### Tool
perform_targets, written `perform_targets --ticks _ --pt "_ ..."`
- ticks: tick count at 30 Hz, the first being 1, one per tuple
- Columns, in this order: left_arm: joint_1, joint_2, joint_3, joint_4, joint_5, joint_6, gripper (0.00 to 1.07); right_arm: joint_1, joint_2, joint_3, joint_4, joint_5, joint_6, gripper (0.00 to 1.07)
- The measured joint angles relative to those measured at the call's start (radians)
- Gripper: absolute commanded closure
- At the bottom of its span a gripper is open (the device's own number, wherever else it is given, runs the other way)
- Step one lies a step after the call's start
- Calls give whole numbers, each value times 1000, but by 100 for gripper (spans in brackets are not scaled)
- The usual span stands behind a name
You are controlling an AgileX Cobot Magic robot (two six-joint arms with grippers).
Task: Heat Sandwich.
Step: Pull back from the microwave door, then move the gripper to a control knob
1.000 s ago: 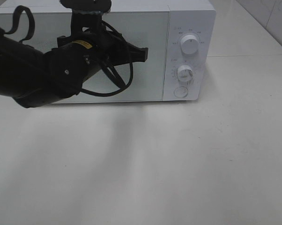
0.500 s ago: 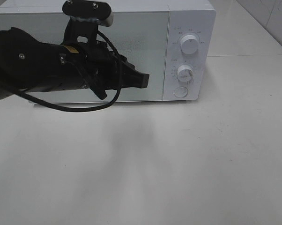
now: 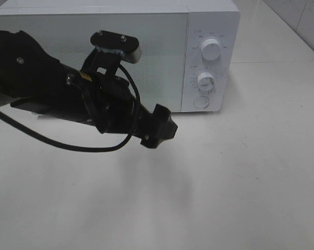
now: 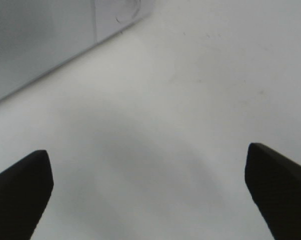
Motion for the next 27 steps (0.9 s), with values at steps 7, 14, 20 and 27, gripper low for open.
perform_targets --ticks 7,14,20,27 --pt "0 0 0 106 233 -8 6 0 0 0 0 0 0 32" --pt "56 0 0 233 404 -132 6 0 0 0 0 0 0 32" --pt "211 -39 0 270 563 -176 6 0 0 0 0 0 0 32" --pt "356 -141 0 278 658 -195 6 0 0 0 0 0 0 32"
